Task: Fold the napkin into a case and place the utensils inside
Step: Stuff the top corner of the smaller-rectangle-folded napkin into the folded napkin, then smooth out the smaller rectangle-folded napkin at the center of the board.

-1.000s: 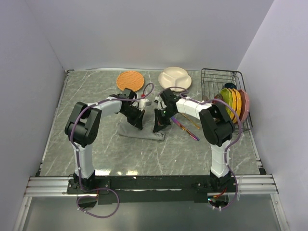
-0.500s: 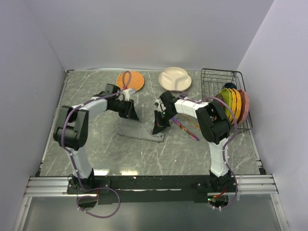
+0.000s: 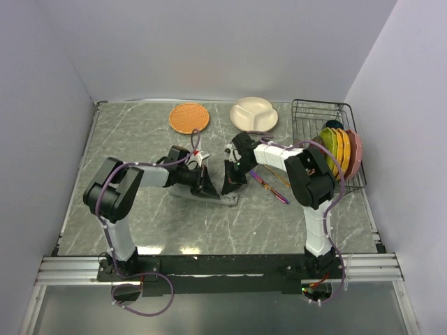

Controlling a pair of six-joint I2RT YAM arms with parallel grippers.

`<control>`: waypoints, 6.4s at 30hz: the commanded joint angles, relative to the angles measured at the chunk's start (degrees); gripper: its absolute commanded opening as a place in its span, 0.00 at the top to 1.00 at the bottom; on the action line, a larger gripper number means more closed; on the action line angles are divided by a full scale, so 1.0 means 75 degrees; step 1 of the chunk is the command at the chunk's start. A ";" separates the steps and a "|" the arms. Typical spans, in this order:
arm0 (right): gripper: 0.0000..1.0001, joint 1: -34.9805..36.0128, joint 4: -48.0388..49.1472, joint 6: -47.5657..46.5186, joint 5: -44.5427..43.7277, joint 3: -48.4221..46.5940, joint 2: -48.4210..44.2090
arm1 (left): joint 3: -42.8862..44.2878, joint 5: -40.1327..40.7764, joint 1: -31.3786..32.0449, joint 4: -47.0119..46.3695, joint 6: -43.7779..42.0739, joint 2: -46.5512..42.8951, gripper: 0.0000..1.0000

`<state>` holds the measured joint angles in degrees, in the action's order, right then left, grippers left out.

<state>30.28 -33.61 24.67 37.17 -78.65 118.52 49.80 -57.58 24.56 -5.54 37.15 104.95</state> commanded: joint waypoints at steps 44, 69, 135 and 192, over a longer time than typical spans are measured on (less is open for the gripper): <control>1.00 -0.0452 0.0321 0.0157 -0.0291 0.1100 -0.0897 | 0.1645 0.1057 0.0558 -0.0890 0.1727 0.2167 0.93; 1.00 -0.0229 -0.0453 -0.0617 -0.1522 0.0198 -0.0076 | 0.3965 0.1501 -0.1282 0.6609 -0.9134 0.0221 0.44; 1.00 -0.0159 -0.0675 -0.0910 -0.0843 -0.0774 -0.0685 | 0.4610 0.2333 0.0417 0.6200 -1.0964 0.1159 0.99; 0.75 0.2185 0.3601 -0.5819 -0.4417 0.2201 -0.3581 | 0.6016 0.2041 0.0323 0.7735 -0.8703 0.3421 0.99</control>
<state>45.25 -11.70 -13.67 3.88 -60.90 88.95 94.70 -42.22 26.57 48.99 -29.23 126.63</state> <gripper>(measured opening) 0.277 0.024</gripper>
